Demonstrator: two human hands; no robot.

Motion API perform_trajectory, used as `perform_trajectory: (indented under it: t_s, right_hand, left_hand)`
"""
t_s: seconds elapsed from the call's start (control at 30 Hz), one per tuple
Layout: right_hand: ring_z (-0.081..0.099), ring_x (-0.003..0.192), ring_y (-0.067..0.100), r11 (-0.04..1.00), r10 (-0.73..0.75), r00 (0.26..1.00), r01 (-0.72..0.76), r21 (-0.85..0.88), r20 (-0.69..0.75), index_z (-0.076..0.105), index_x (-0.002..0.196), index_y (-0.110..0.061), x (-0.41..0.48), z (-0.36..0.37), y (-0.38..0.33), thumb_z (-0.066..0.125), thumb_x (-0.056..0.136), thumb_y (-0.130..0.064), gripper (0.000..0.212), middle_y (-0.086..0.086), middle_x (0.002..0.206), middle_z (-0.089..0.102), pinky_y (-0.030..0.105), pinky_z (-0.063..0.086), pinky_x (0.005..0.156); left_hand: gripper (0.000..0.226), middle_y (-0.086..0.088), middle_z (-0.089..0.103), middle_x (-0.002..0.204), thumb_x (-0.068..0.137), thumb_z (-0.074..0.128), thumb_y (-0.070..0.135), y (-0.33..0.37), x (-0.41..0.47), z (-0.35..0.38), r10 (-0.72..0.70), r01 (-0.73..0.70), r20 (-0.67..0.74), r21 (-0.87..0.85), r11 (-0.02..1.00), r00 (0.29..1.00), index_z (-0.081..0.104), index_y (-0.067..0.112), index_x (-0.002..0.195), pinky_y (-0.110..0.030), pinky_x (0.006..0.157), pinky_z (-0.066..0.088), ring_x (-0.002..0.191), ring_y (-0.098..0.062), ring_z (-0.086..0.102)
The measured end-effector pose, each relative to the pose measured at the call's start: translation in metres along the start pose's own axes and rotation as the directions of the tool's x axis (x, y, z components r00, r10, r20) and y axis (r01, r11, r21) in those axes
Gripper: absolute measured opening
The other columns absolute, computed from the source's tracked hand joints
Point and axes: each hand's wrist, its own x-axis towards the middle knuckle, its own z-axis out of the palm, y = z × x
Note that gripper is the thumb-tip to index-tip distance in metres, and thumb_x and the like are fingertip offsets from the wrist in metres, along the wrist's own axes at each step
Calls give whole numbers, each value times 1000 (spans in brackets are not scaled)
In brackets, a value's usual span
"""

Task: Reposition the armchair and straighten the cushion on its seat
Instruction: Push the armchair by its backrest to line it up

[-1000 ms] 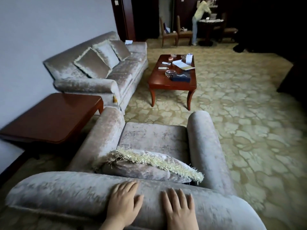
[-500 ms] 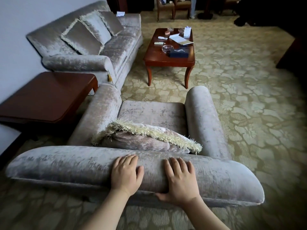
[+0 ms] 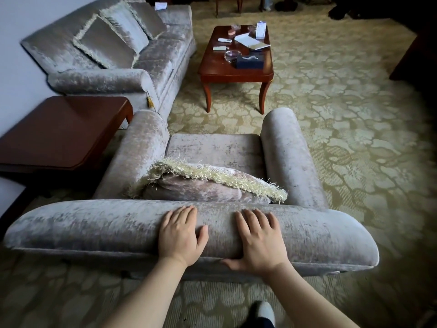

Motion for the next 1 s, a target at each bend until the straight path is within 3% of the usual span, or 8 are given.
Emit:
perform_trajectory:
  t_s: [0.33, 0.5, 0.63, 1.0]
  right_hand:
    - [57, 107, 39, 999, -10, 996, 7, -32, -88, 55, 122, -3, -3, 9, 1, 43, 56, -88, 109, 19, 116, 61, 55, 42, 94]
    - [54, 115, 35, 986, 162, 966, -153, 61, -203, 59, 121, -9, -14, 10, -14, 41, 74, -75, 82, 14, 120, 62, 54, 37, 97]
    - [59, 109, 31, 981, 193, 934, -182, 65, -299, 64, 114, -10, -6, 14, -18, 45, 77, -65, 69, 10, 113, 67, 51, 41, 95]
    - [64, 91, 32, 988, 151, 900, -153, 28, -408, 68, 104, -8, 14, 15, -8, 47, 76, -60, 62, 10, 99, 70, 46, 46, 86]
  left_hand:
    - [57, -14, 67, 114, 81, 35, 40, -4, -3, 7, 34, -36, -71, -37, 999, 997, 67, 2, 109, -49, 99, 41, 105, -30, 62]
    - [61, -17, 62, 122, 82, 36, 45, -21, -21, 9, 54, -51, -83, 34, 998, 995, 62, 2, 116, -55, 102, 36, 115, -33, 56]
    - [63, -16, 63, 121, 77, 39, 47, -29, -17, 9, 66, -67, -91, -12, 998, 994, 63, 2, 114, -54, 103, 36, 114, -32, 58]
    - [61, -16, 68, 110, 76, 38, 48, -33, 7, 14, 140, -141, -127, 3, 990, 982, 65, 2, 106, -53, 99, 40, 104, -30, 63]
